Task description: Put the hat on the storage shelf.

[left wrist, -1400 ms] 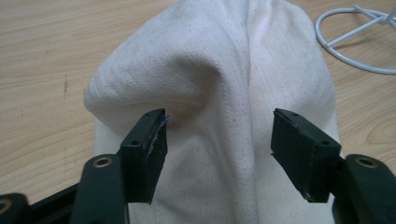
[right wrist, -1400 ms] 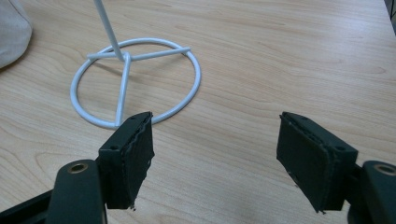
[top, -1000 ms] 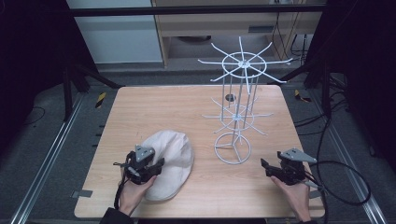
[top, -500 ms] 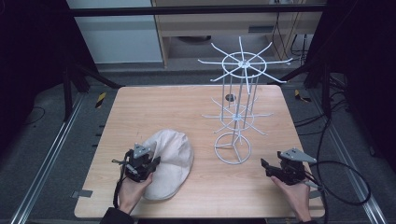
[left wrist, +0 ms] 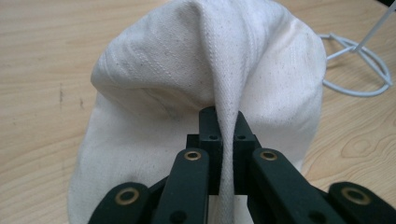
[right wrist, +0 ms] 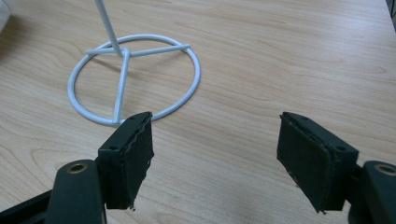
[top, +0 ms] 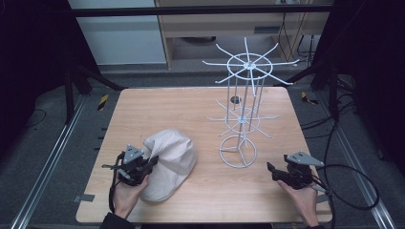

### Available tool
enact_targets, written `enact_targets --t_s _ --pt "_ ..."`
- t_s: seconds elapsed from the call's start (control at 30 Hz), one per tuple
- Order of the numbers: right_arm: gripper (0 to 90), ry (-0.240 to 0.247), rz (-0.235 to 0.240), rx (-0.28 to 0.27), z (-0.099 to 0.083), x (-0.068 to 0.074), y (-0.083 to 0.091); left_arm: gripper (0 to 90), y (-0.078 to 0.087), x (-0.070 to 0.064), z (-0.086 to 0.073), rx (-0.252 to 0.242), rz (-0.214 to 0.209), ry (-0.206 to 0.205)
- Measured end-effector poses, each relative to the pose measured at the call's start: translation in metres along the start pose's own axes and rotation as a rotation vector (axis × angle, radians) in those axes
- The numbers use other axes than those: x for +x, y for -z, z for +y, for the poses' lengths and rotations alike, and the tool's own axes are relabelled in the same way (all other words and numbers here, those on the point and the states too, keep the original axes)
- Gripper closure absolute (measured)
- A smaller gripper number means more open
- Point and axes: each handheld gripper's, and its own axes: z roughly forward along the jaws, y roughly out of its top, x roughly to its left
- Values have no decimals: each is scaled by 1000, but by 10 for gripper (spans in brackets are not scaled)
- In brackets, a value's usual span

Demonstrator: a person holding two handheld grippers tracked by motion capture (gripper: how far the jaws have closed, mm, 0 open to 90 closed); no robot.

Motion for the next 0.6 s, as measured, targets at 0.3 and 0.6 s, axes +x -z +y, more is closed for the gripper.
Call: enact_targets --t_s 0.3,0.6 --pt "268 2 -2 -3 0 0 0 873 22 5 8 -116 -13 5" --pt "266 -7 3 -7 0 1 1 874 33 4 14 -171 -16 2"
